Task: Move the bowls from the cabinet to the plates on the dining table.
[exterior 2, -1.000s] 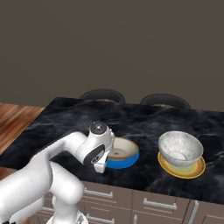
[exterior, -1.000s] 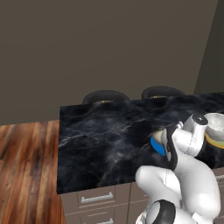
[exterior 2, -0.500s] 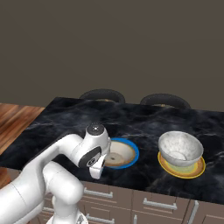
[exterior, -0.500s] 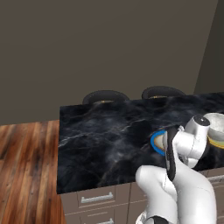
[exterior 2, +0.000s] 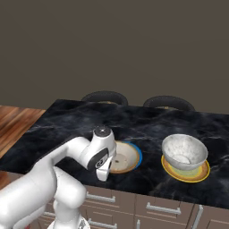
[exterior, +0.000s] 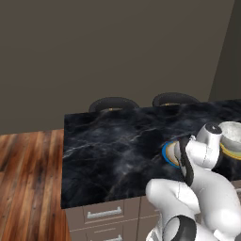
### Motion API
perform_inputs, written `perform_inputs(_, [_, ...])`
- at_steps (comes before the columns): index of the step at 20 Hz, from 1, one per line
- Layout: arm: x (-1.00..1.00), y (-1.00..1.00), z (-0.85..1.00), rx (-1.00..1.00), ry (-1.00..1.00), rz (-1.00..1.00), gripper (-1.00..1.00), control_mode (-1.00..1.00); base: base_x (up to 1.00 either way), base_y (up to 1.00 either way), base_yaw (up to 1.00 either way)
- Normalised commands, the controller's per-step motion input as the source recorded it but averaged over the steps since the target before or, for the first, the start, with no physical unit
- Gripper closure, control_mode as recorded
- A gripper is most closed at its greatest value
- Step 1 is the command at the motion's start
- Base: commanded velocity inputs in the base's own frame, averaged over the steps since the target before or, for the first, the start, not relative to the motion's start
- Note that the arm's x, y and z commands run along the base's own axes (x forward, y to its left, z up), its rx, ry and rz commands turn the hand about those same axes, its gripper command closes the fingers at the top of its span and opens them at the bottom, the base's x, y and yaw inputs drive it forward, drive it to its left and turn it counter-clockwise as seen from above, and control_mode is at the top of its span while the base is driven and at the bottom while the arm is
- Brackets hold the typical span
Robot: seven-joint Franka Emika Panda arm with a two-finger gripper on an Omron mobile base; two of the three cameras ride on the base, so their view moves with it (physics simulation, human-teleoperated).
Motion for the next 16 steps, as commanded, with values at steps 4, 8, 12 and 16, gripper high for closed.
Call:
perform_inputs(4, [0.38,0.20,-0.51,-0.07,-0.09,0.00,-1.00,-1.00,0.00,0.00,0.00])
perform_inputs(8, [-0.03,0.06,-0.16,-0.02,-0.05,0.00,-1.00,-1.00,0.00,0.00,0.00])
perform_inputs(12, [-0.57,-0.06,0.29,0.06,0.00,0.00,-1.00,-1.00,0.00,0.00,0.00])
perform_inputs(16, [-0.50,0.00,0.38,0.05,0.00,0.00,-1.00,-1.00,0.00,0.00,0.00])
